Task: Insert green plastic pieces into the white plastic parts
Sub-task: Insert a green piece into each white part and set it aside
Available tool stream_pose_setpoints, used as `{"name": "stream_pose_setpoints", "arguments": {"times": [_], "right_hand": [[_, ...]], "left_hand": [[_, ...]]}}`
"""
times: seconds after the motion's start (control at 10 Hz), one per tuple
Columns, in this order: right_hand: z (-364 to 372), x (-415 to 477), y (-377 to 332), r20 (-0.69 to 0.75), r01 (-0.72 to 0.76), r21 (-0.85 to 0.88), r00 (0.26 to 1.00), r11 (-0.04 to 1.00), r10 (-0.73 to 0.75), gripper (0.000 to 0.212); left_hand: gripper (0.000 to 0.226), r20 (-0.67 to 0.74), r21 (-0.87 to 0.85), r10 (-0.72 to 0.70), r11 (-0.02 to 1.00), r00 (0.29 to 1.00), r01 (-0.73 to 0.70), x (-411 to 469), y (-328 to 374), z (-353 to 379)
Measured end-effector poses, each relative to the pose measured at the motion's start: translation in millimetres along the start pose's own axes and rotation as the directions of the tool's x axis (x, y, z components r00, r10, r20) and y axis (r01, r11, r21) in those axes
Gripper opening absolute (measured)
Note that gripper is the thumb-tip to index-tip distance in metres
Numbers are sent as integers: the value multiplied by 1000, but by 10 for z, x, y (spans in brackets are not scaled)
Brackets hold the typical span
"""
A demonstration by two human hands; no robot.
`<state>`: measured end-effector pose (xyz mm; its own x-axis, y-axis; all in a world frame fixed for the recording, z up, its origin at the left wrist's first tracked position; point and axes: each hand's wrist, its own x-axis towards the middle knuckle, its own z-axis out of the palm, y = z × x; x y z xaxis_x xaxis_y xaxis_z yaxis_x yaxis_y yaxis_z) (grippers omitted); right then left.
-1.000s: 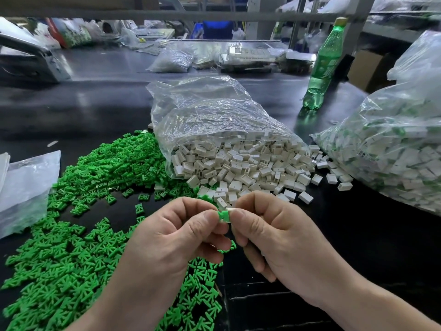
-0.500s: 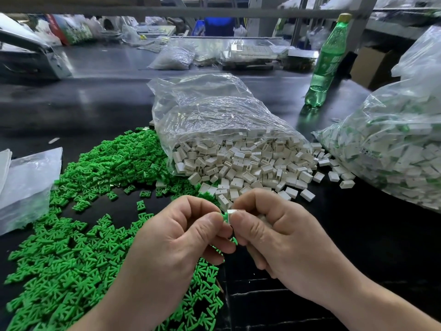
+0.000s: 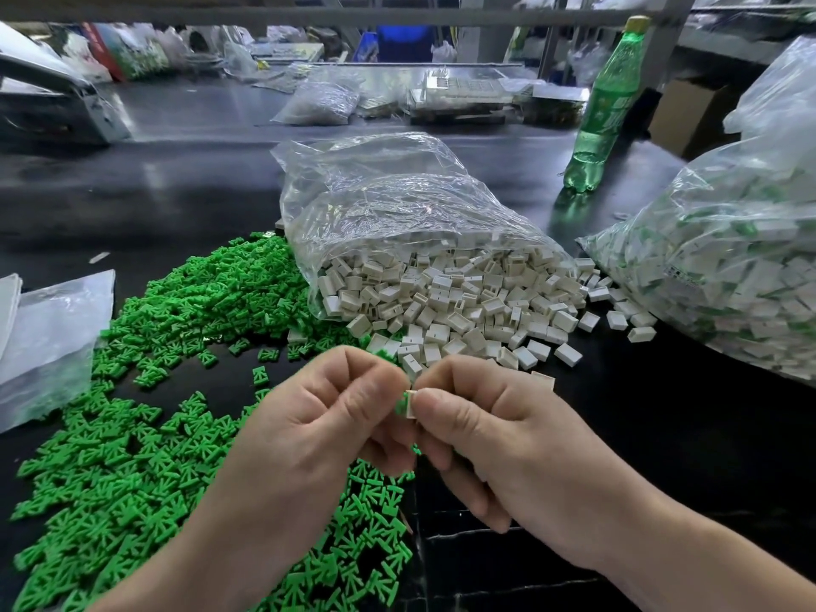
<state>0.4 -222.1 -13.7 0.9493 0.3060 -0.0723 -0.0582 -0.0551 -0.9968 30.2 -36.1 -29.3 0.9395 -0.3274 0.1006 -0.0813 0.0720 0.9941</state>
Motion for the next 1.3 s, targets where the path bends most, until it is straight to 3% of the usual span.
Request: {"name": "stream_pose_setpoints", "arguments": {"times": [0.1,0.2,0.3,0.5,0.6,0.7,0.8,0.9,1.1,1.3], "right_hand": [[69,1,-4,68,-39,37,997,999,37,23],[248,-46,16,166,-55,21,985,998,51,16],[363,-76,33,185,-59,-3,981,998,59,17],[385,-85,2,146,-15,-72,989,997,26,21],[379,-87,-36,147,-23,-44,989,999,29,16],[324,-65,-60,159,-74,40,985,996,67,16],[194,-24,-79,169,-116,294,983,949,68,18],[36,33,-65,137,-138,471,987,871,82,15],[-7,65,8,175,-191,540,978,819,113,16],[-5,73,30,229,-244,529,963,813,141,26]], "left_hand": [[69,-76,-125,23,992,997,-33,29,-6,-5],[83,63,-275,-58,959,996,73,-66,-9,145],[81,15,-207,-56,977,998,58,-189,-22,277],[66,67,-478,-42,876,997,70,-146,126,328],[64,102,-470,-33,879,994,77,-167,131,320],[58,53,-419,-67,904,996,83,-147,162,304],[36,20,-210,13,978,1000,-8,-68,156,284],[18,19,1,157,988,987,-157,-75,148,220],[19,-27,194,337,925,941,-326,-105,63,206],[25,-50,402,356,863,933,-307,-71,42,234]]}}
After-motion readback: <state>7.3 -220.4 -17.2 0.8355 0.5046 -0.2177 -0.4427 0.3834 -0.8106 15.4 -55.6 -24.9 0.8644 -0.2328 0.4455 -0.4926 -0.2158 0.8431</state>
